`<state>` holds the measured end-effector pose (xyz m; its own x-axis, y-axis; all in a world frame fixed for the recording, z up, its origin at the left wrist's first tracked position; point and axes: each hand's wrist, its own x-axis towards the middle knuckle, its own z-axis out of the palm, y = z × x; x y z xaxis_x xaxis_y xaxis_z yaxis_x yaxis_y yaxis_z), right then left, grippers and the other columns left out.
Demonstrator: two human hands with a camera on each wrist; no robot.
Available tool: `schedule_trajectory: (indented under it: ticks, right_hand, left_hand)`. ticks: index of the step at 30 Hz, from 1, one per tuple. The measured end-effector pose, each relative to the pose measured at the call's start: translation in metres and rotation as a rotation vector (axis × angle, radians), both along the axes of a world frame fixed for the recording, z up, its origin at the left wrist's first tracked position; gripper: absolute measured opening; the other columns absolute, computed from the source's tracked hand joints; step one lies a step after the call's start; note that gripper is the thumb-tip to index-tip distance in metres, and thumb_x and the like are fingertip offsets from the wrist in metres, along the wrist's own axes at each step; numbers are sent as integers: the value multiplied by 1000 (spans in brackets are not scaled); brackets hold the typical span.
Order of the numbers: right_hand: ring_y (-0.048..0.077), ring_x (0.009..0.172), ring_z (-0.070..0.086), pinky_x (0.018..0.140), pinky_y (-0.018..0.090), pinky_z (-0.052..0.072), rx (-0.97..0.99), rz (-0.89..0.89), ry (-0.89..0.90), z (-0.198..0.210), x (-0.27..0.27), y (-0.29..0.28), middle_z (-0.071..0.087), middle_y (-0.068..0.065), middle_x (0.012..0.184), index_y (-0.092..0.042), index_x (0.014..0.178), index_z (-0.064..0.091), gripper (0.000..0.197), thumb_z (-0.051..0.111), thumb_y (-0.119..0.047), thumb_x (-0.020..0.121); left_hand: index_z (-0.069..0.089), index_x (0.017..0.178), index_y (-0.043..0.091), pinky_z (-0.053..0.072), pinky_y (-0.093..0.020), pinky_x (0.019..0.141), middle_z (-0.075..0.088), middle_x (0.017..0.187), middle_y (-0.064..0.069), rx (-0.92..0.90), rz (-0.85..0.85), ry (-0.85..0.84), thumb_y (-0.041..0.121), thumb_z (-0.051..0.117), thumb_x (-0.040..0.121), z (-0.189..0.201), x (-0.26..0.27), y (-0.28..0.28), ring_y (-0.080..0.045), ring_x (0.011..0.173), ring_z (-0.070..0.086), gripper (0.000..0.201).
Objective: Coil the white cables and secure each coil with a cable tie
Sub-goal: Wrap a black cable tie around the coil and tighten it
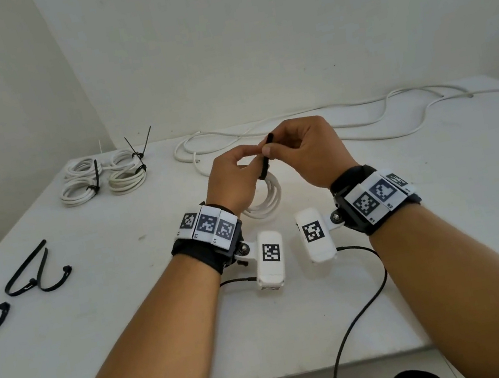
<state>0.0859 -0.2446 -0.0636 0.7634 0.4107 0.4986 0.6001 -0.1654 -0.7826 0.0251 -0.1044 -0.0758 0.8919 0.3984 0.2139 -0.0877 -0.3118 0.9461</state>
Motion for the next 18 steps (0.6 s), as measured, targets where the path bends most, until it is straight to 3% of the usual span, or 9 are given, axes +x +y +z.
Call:
schedule_trajectory:
  ticks: [5, 10, 12, 14, 18]
  right_hand:
    - [5, 67, 68, 66, 19, 52, 42, 9, 86, 0, 1, 0, 76, 3, 79, -6, 87, 74, 5, 72, -11, 88]
    - [34, 75, 67, 66, 35, 54, 65, 6, 150, -1, 2, 2, 76, 9, 83, -9, 89, 74, 7, 73, -16, 88]
    - [29, 70, 63, 65, 35, 52, 105, -4, 176, 1, 1, 1, 75, 7, 86, -17, 86, 73, 3, 72, -16, 89]
    - [18, 74, 65, 65, 31, 50, 200, 33, 241, 4, 0, 1, 73, 2, 87, -18, 86, 72, 9, 67, -13, 92]
    - [21, 71, 67, 64, 27, 49, 380, 177, 456, 7, -5, 2, 74, 11, 84, -11, 109, 64, 17, 67, -7, 93]
  left_hand:
    - [75, 85, 23, 33, -17, 47, 60, 52, 13, -1, -18, -10, 27, 65, 91, 0, -2, -1, 0, 41, 46, 13]
    - [75, 84, 21, 32, -19, 47, 59, 52, 13, -11, -20, -8, 31, 68, 90, 0, -1, 1, -2, 41, 43, 14]
    - [72, 79, 20, 34, -21, 50, 59, 51, 13, -30, 11, -12, 28, 68, 89, 0, 0, 1, -1, 41, 45, 13]
    - [70, 78, 18, 34, -26, 53, 54, 46, 14, -93, 66, -16, 23, 67, 88, 0, 1, 1, -2, 39, 42, 12]
    - [67, 73, 20, 30, -24, 48, 43, 41, 14, -223, 144, -29, 19, 68, 85, 0, 3, 4, -11, 40, 32, 13]
